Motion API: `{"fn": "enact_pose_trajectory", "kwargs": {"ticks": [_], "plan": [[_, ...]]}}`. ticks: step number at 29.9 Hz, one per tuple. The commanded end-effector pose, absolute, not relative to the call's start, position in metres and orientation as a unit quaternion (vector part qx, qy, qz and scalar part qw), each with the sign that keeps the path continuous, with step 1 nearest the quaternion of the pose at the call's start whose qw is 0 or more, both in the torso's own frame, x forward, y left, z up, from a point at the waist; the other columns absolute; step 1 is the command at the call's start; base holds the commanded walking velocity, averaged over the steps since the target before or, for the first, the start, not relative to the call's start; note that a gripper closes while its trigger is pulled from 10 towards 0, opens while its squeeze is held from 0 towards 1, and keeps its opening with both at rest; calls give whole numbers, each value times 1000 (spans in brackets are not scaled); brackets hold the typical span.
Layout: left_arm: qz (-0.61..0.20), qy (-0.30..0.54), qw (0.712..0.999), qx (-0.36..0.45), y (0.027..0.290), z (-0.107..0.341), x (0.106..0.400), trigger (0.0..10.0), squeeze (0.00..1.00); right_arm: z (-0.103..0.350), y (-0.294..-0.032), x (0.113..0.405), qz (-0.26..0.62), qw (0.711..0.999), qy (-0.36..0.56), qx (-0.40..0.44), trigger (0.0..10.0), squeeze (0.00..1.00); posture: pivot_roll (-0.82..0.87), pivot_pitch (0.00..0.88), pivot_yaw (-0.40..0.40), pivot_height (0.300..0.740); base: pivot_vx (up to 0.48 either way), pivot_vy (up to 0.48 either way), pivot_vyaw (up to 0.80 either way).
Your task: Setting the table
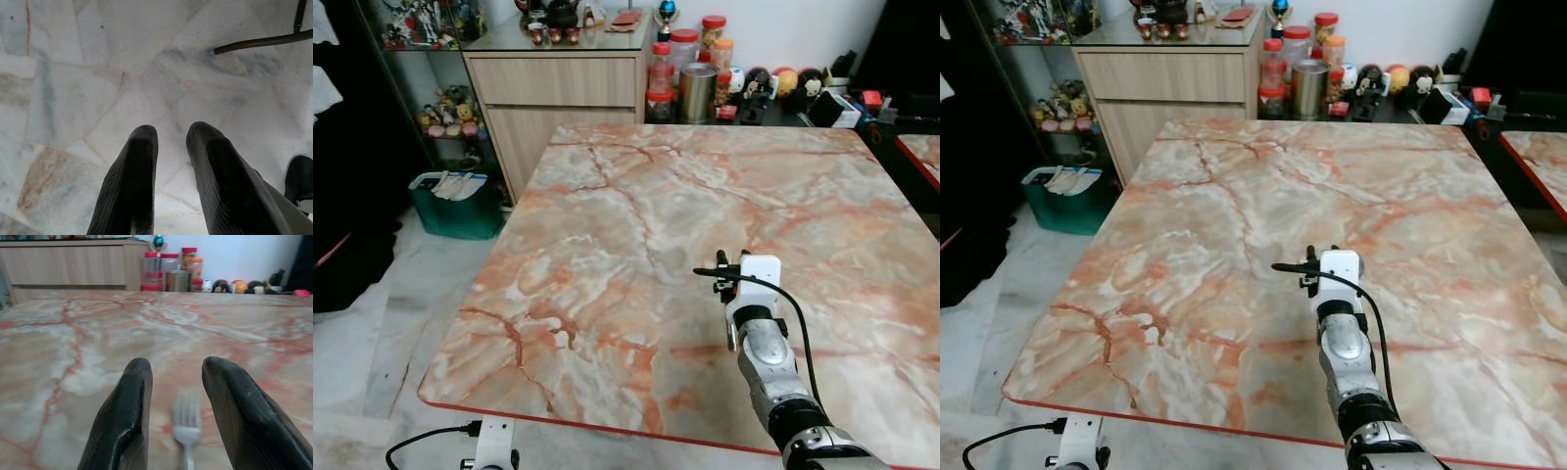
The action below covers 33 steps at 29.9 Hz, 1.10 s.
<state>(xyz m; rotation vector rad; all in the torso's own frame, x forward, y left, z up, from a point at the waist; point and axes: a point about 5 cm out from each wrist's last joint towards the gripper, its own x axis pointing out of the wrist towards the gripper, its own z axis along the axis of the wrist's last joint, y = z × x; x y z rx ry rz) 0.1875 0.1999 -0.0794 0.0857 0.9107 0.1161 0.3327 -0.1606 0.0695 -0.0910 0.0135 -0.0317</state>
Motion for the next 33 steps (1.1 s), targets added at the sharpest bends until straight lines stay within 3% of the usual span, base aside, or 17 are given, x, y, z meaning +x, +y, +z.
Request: {"fn": "enact_pose_trajectory", "kwargs": {"ticks": [1,12,30,31,33], "plan": [[64,443,893,42,204,-79,187,10000,0,71,-157,334,-13,999,4,-38,10000,0,20,0,36,740,349,0,0],[65,443,893,44,204,-80,185,10000,0,69,-157,332,-12,999,7,-38,10000,0,21,0,35,740,344,0,0],[67,450,890,45,205,-82,181,10000,0,55,-155,325,-12,998,39,-41,10000,0,20,0,37,740,0,0,0],[67,450,889,45,205,-82,181,10000,0,54,-155,324,-19,998,45,-40,10000,1000,20,0,37,740,0,0,0],[67,450,889,45,205,-82,181,10000,0,51,-158,323,-29,997,56,-43,10000,1000,23,0,34,740,0,0,0]]}}
